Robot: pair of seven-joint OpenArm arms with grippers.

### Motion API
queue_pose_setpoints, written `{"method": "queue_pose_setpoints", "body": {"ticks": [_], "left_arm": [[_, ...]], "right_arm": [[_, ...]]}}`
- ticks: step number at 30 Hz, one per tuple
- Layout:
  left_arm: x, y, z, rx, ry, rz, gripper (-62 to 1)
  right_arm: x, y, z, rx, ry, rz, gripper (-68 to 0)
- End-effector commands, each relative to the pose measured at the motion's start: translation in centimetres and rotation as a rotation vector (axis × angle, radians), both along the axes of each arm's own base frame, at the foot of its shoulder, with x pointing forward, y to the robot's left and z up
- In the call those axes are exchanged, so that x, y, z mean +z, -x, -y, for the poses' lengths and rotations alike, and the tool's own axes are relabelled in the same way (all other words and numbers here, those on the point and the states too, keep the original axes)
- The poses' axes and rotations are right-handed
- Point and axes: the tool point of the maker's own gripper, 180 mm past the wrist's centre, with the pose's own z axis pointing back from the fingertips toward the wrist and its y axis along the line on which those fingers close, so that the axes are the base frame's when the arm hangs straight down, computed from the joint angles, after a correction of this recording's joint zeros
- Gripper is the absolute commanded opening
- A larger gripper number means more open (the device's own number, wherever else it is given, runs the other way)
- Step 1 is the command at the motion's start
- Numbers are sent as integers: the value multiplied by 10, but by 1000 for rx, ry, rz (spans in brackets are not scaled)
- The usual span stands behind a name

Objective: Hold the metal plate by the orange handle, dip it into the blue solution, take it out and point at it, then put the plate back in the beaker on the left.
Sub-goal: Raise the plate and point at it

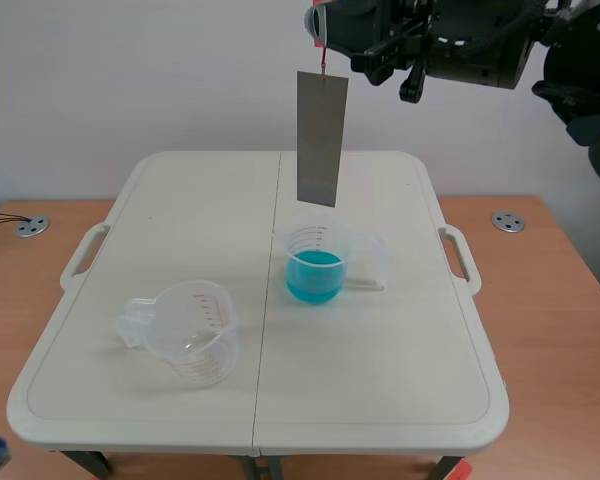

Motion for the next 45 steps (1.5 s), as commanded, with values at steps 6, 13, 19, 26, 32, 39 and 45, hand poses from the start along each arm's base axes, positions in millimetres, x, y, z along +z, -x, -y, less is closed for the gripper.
{"method": "queue_pose_setpoints", "body": {"ticks": [6,13,19,26,32,39,45], "left_arm": [[24,-37,29,-86,101,87,-590],[37,-57,73,-217,218,149,-590],[38,-85,101,-249,274,196,-590],[42,-108,134,-291,351,224,-590],[60,-138,159,-302,403,294,-590],[70,-178,171,-255,421,332,-590],[63,-198,180,-240,414,324,-590]], "right_arm": [[29,4,0,21,-27,68,-660],[32,6,-2,35,-45,55,-660],[31,6,-2,35,-41,52,-660],[31,6,-2,35,-39,51,-660],[30,6,-2,35,-36,49,-660],[30,6,-2,36,-38,48,-660],[30,6,-2,36,-38,48,-660]]}}
